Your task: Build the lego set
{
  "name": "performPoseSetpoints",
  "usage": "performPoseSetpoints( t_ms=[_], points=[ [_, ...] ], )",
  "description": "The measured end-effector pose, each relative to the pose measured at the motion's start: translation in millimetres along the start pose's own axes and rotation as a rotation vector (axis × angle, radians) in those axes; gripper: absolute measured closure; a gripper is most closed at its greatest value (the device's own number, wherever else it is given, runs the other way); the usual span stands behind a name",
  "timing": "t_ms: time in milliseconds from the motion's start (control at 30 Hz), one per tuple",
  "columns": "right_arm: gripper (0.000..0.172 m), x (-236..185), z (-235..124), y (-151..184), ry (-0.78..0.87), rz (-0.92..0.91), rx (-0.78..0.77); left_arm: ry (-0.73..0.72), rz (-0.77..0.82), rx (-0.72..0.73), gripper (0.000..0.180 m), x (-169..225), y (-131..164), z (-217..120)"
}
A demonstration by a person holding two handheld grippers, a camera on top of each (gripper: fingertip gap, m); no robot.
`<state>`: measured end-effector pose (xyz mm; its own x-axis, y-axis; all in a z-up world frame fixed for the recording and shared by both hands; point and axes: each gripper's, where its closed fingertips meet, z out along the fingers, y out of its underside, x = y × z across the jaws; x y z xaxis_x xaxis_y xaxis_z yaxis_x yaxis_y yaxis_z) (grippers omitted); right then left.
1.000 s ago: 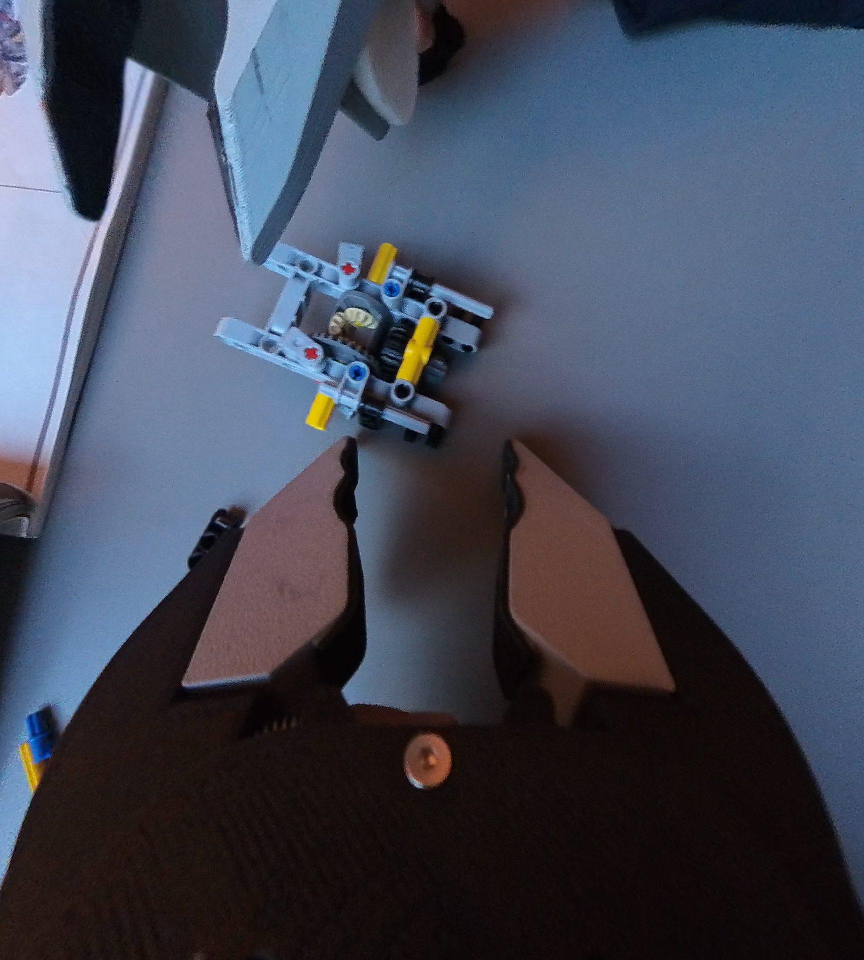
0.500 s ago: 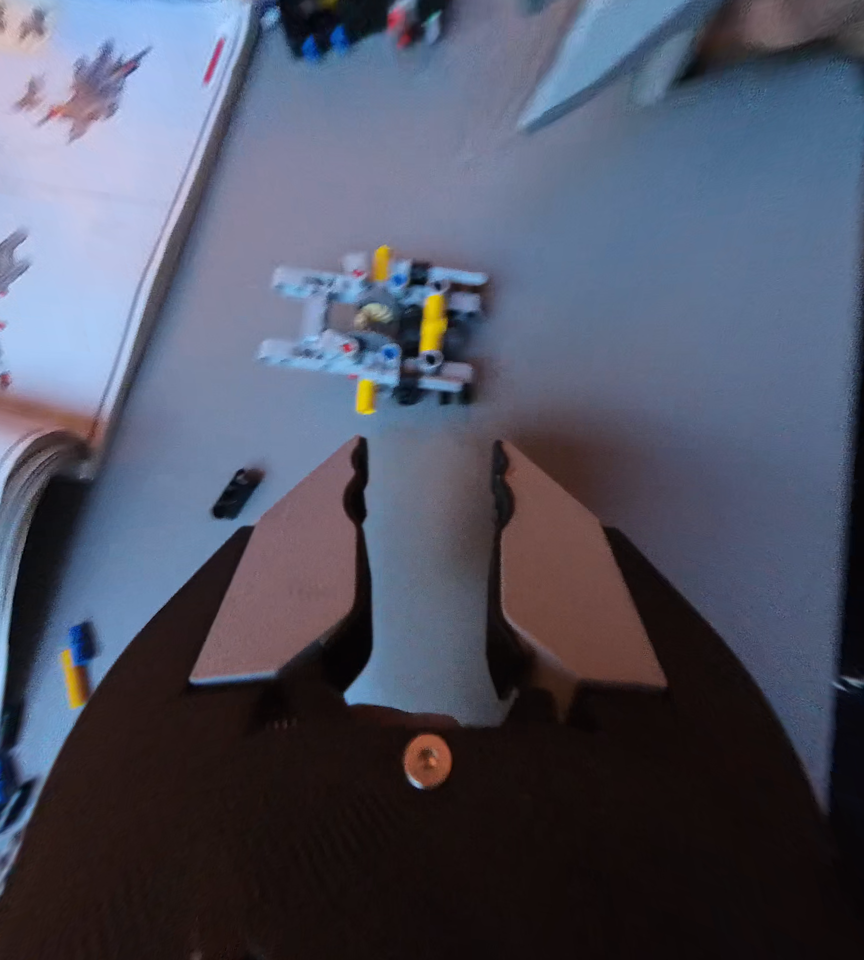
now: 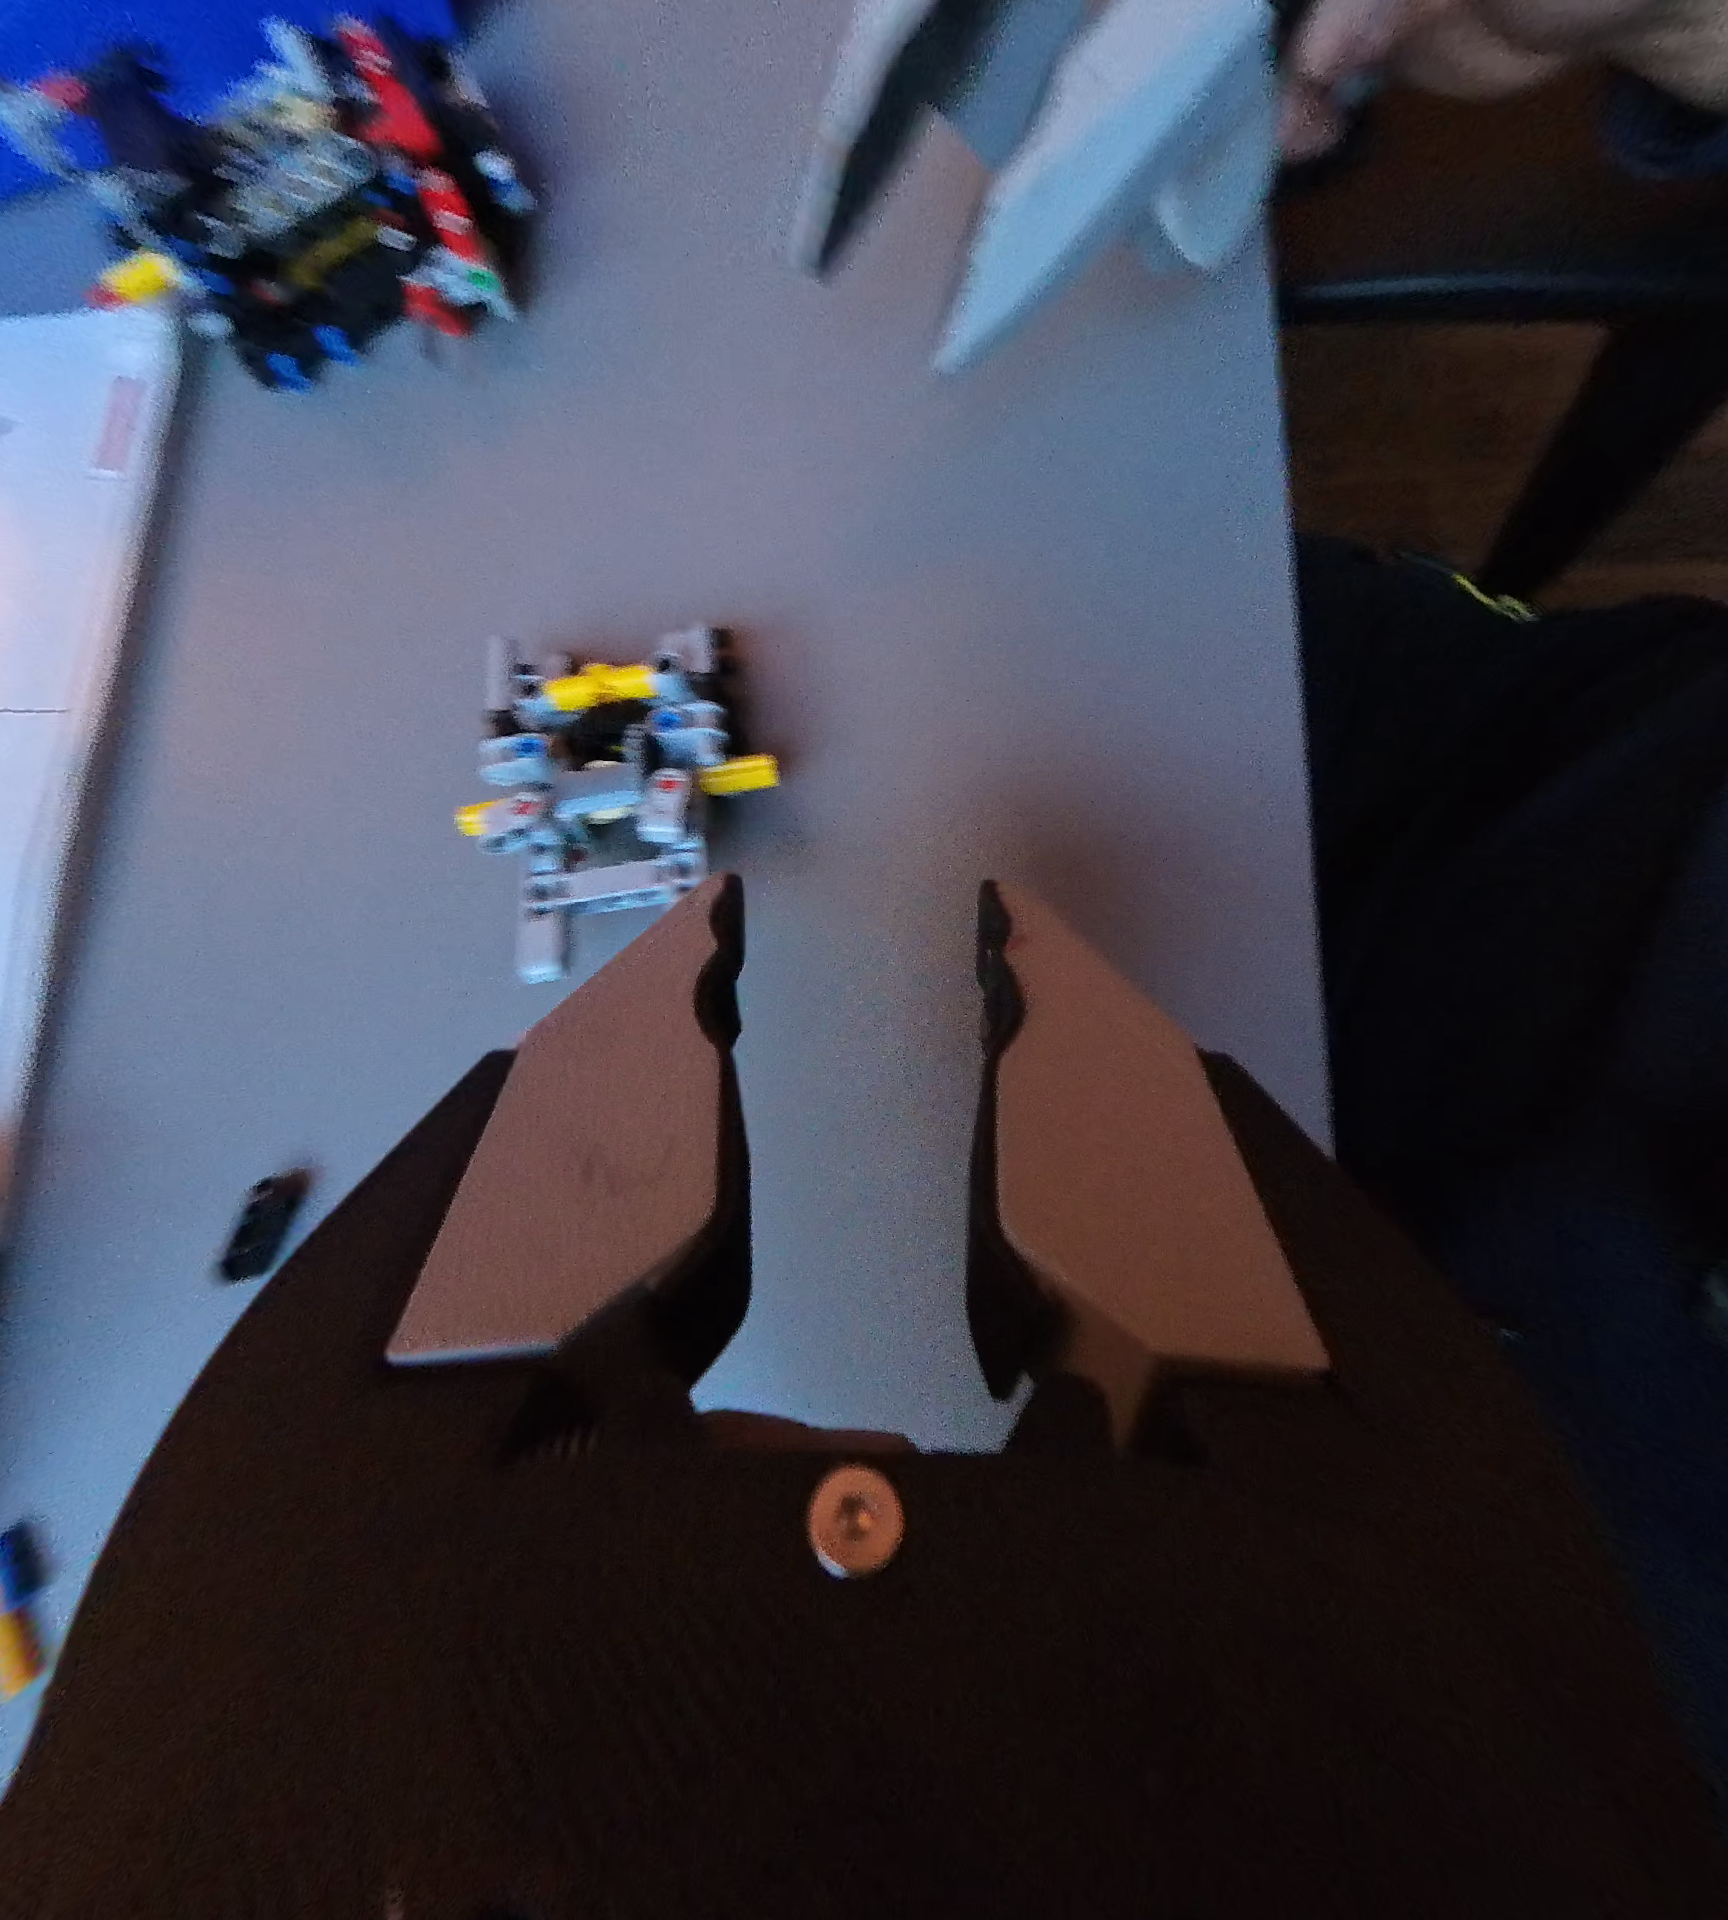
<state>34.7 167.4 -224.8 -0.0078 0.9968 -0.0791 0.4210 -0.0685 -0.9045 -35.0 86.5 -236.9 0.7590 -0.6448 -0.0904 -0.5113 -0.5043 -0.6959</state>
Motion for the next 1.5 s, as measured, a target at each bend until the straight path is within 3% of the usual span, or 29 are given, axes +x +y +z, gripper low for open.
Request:
performPoseSetpoints(
  t_ms=[133, 233, 400, 667, 867, 1000, 1167, 1300, 1500],
  points=[
    [0.140, -18.4, 10.9, 0.2, -0.043, 0.029, -0.043, -0.169, -0.034, -0.014, 0.109, -51.5, -3.9, -9.3],
    [0.143, -32.6, 30.0, -6.1, -0.069, 0.061, -0.046, -0.057, -0.076, -0.045, 0.092, -59.9, -1.9, 8.4],
    [0.151, -34.7, 53.5, -2.0, -0.063, 0.137, -0.116, 0.029, -0.114, -0.168, 0.099, -46.8, 21.3, 28.6],
    [0.145, -23.5, 60.1, 0.6, -0.037, 0.027, -0.159, 0.132, -0.110, -0.086, 0.112, 13.4, 18.7, 18.3],
    [0.146, -20.3, 56.8, -1.3, -0.104, -0.107, -0.163, -0.018, -0.115, -0.116, 0.107, -36.7, 26.6, 5.8],
    [0.153, -9.9, 59.8, -6.1, -0.089, -0.178, -0.148, -0.049, -0.007, -0.093, 0.103, -60.7, 14.5, 14.0],
    [0.153, -13.8, 67.2, -8.9, -0.167, -0.182, -0.134, 0.100, 0.054, -0.064, 0.100, -47.2, 3.5, 29.8],
    [0.149, -4.7, 67.7, -10.4, -0.166, -0.278, -0.139, 0.136, 0.109, -0.074, 0.096, -35.6, 5.2, 33.1],
    [0.151, -9.7, 69.6, -10.2, -0.314, -0.349, -0.143, 0.122, 0.071, -0.092, 0.081, -43.0, 3.7, 40.5]
  ],
)
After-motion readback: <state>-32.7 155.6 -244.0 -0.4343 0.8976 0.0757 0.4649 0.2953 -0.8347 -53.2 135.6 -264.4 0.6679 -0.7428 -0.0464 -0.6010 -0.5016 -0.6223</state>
